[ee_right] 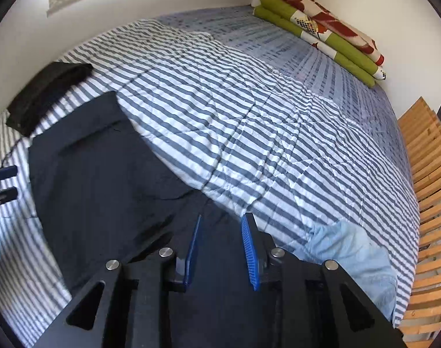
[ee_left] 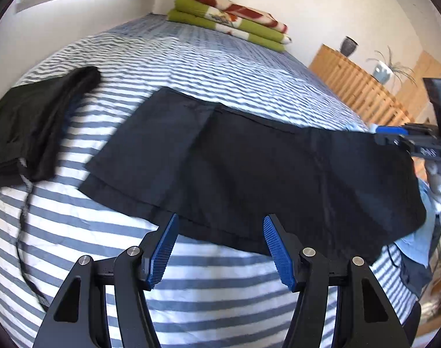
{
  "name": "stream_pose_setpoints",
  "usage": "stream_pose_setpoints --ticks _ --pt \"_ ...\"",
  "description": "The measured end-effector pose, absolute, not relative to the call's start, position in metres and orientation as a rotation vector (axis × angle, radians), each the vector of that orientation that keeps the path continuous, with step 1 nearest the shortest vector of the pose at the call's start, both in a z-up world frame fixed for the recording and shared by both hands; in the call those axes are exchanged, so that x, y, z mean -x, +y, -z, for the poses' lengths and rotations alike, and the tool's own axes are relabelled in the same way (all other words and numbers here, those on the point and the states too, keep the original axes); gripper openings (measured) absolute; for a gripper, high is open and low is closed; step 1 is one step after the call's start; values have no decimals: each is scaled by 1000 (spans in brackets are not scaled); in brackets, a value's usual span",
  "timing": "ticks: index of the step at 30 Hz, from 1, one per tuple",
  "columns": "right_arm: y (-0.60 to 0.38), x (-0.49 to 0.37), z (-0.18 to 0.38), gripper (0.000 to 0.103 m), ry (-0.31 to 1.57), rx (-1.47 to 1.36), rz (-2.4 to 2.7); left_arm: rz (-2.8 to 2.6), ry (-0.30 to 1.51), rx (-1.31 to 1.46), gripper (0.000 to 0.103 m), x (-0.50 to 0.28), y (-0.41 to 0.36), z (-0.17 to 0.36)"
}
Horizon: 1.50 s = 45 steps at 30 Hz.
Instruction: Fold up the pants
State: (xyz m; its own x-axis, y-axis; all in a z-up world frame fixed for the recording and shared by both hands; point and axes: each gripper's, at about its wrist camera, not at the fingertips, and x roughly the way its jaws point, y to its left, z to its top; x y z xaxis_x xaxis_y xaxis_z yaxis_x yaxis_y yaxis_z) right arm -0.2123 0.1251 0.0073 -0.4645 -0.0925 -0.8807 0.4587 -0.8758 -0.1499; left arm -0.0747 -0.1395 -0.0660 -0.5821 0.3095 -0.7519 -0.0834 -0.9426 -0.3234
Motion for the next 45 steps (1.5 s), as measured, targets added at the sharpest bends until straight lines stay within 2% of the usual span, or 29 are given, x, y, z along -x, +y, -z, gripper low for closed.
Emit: stream_pose_setpoints --ticks 5,10,17,21,23,24,25,27,29,34,41,43,44,45 --pt "116 108 -1 40 550 -1340 2322 -2477 -393 1330 65 64 -105 70" --pt "84 36 56 40 793 -1315 2231 -2423 -415 1351 65 52 -71 72" --pt "74 16 98 41 964 -1317 2228 -2297 -569 1404 65 43 -40 85" --pt "72 13 115 41 1140 -1285 2235 -2211 -697 1434 66 48 -26 100" --pt "78 16 113 36 1102 -1296 2257 -2168 -766 1438 67 51 -19 105" --pt "81 18 112 21 1095 -1311 2274 -2145 -807 1435 68 52 -16 107" --pt "84 21 109 15 1074 -1321 2283 -2125 -848 1429 69 52 -13 109" --pt "89 22 101 12 993 -1336 2293 -2074 -931 1415 74 55 -9 112" --pt "95 25 89 10 901 -1348 2315 -2021 -991 1417 82 58 -3 114" --pt "113 34 61 9 677 -1353 2350 -1962 -1077 1384 83 69 12 113" --pt "118 30 62 9 613 -1346 2315 -1910 -1192 1395 83 79 30 132" --pt "122 34 67 9 602 -1365 2288 -1926 -1192 1394 80 80 35 136" --pt "124 37 68 10 590 -1385 2260 -1943 -1187 1394 70 81 35 137" --pt "126 39 68 12 578 -1406 2225 -1956 -1184 1393 65 81 35 138"
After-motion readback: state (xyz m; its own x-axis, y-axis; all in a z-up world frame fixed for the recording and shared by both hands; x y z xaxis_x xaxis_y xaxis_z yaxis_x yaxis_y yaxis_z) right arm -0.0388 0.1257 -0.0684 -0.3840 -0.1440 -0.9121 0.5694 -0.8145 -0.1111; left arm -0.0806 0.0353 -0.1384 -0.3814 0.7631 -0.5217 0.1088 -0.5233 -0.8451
